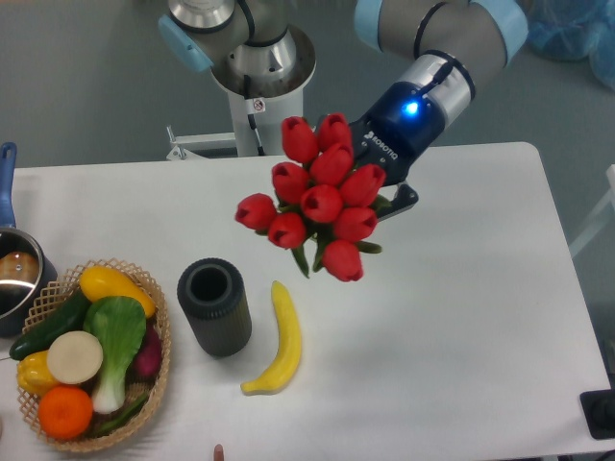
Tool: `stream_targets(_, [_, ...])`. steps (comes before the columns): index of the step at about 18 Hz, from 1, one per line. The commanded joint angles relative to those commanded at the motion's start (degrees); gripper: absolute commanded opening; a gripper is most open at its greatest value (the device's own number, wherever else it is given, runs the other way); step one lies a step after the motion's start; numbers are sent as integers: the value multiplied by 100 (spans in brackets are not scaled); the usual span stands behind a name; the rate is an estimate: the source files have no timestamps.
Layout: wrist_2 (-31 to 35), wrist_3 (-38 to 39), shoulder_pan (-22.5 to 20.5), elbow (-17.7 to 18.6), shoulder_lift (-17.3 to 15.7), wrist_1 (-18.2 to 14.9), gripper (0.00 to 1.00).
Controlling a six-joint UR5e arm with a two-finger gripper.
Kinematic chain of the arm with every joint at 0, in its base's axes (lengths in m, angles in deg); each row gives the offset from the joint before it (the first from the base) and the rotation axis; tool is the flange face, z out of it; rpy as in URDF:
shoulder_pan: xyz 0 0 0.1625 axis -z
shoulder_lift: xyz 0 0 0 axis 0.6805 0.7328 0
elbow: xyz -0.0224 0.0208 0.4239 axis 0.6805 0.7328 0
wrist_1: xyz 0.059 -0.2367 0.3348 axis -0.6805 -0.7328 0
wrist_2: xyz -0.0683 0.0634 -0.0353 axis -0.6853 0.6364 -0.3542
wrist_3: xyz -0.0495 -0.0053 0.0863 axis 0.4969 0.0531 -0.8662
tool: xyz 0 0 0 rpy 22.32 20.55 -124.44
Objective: Insert the flowers into the vase
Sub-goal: 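Carry the red tulip bunch with the gripper toward the grey vase, then lower the tulip stems into the vase opening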
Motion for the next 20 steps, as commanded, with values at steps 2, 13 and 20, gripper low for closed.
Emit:
stream_targets(2, [0, -9, 140, -9, 27, 80, 42])
stream_targets(13, [-737, -105, 563, 43, 247, 282, 41])
stream_targets(20, [-1248, -782, 563, 764, 54, 326, 41])
